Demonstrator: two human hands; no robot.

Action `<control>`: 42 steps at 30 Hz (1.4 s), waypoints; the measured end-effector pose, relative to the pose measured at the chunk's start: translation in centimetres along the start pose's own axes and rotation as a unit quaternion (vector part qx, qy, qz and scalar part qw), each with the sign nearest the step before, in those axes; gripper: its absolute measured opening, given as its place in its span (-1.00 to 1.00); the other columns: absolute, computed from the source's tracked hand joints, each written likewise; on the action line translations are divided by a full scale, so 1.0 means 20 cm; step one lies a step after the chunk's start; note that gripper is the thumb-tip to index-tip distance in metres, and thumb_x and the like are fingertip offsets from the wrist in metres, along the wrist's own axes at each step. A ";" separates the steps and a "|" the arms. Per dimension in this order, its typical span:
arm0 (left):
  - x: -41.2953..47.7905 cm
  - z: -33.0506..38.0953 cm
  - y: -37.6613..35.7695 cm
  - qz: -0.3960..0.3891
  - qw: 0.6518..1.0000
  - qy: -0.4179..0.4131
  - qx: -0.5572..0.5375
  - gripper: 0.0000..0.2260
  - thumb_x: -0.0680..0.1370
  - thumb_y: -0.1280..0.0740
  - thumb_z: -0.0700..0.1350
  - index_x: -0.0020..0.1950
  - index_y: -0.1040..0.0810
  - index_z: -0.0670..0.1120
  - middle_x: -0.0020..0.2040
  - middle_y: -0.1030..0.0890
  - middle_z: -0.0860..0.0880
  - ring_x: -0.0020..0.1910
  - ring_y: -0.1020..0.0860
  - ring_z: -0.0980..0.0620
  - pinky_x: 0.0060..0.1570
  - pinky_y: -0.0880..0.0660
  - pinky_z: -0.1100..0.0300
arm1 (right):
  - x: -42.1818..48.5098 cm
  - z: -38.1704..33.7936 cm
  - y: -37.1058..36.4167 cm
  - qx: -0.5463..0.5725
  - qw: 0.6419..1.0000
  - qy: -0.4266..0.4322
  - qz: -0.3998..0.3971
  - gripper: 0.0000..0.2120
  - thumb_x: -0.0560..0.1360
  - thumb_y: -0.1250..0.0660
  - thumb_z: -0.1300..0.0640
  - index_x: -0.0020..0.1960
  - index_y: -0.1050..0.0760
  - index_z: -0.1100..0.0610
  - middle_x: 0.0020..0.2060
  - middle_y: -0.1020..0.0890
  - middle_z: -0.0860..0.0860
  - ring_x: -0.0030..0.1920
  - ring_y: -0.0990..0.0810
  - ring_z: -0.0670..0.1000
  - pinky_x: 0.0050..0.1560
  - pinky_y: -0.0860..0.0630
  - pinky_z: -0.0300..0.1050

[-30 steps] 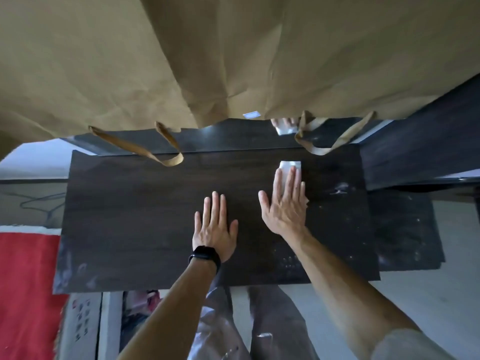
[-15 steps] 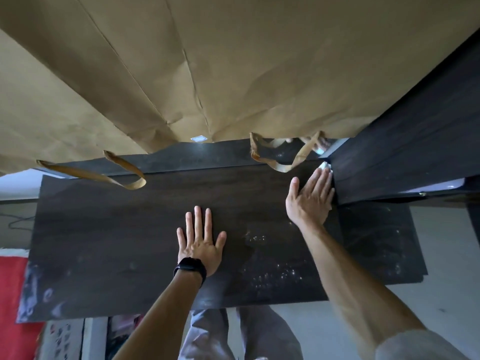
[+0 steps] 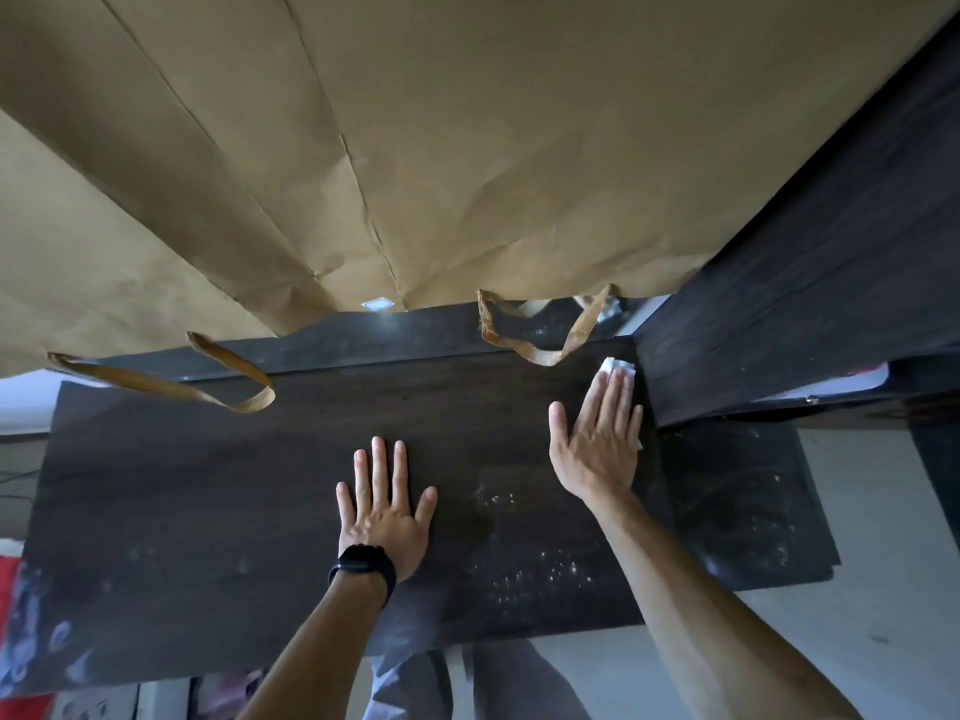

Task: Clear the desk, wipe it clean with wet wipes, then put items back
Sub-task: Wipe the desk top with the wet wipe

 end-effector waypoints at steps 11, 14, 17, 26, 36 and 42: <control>-0.01 -0.01 0.00 0.004 1.000 -0.008 -0.003 -0.40 0.64 0.20 0.26 0.50 0.48 0.08 0.46 0.57 0.05 0.46 0.51 0.00 0.50 0.35 -0.11 | -0.51 0.23 -0.01 -0.065 0.948 0.307 -0.058 -0.37 0.66 0.13 -0.18 0.62 0.12 0.10 0.62 0.11 0.01 0.61 0.12 0.00 0.52 -0.10 0.18; -0.02 -0.03 0.00 0.036 0.999 -0.032 -0.014 -0.41 0.66 0.15 0.23 0.52 0.43 0.09 0.50 0.50 0.06 0.51 0.45 -0.01 0.51 0.30 -0.10 | -0.22 0.15 0.02 -0.061 0.980 0.189 -0.018 -0.34 0.63 0.25 -0.22 0.62 0.16 0.12 0.61 0.12 0.05 0.61 0.14 0.02 0.56 -0.06 0.22; -0.06 -0.15 -0.01 0.094 0.991 -0.092 -0.001 -0.45 0.68 0.08 0.16 0.60 0.26 0.09 0.56 0.34 0.11 0.57 0.30 0.05 0.54 0.12 -0.09 | -0.07 0.01 0.01 -0.060 0.988 0.143 0.003 -0.29 0.62 0.22 -0.23 0.61 0.14 0.19 0.61 0.06 0.11 0.61 0.11 0.06 0.56 0.00 0.23; -0.45 -0.65 -0.22 0.098 0.994 -0.047 -0.008 -0.46 0.62 0.23 0.21 0.60 0.19 0.17 0.60 0.21 0.18 0.57 0.26 0.05 0.54 0.07 -0.11 | -0.50 -0.11 0.00 -0.076 0.891 0.429 -0.131 -0.39 0.66 0.07 -0.14 0.63 0.17 0.00 0.61 0.15 -0.11 0.59 0.20 -0.13 0.57 0.04 0.17; -0.50 -0.66 -0.29 0.084 0.996 0.001 -0.032 -0.46 0.55 0.37 0.21 0.52 0.42 0.18 0.52 0.45 0.20 0.51 0.44 0.05 0.50 0.26 -0.14 | -0.37 -0.56 -0.10 0.037 0.970 0.233 -0.051 -0.28 0.61 0.07 -0.28 0.61 0.05 0.14 0.62 0.07 0.06 0.61 0.13 -0.02 0.58 0.17 0.04; -0.51 -0.67 -0.28 0.079 0.996 -0.005 -0.035 -0.49 0.62 0.29 0.18 0.52 0.42 0.17 0.51 0.45 0.19 0.50 0.46 0.06 0.51 0.26 -0.14 | -0.86 -0.57 -0.26 -0.056 0.876 0.466 -0.110 -0.32 0.64 0.07 -0.23 0.62 0.09 0.12 0.62 0.06 0.02 0.60 0.16 -0.03 0.57 0.01 0.14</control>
Point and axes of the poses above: each hand's wrist, its own x-axis towards the middle knuckle, its own y-axis out of the back of the hand, z = x × y, the point moved 2 cm from there along x, towards the middle knuckle
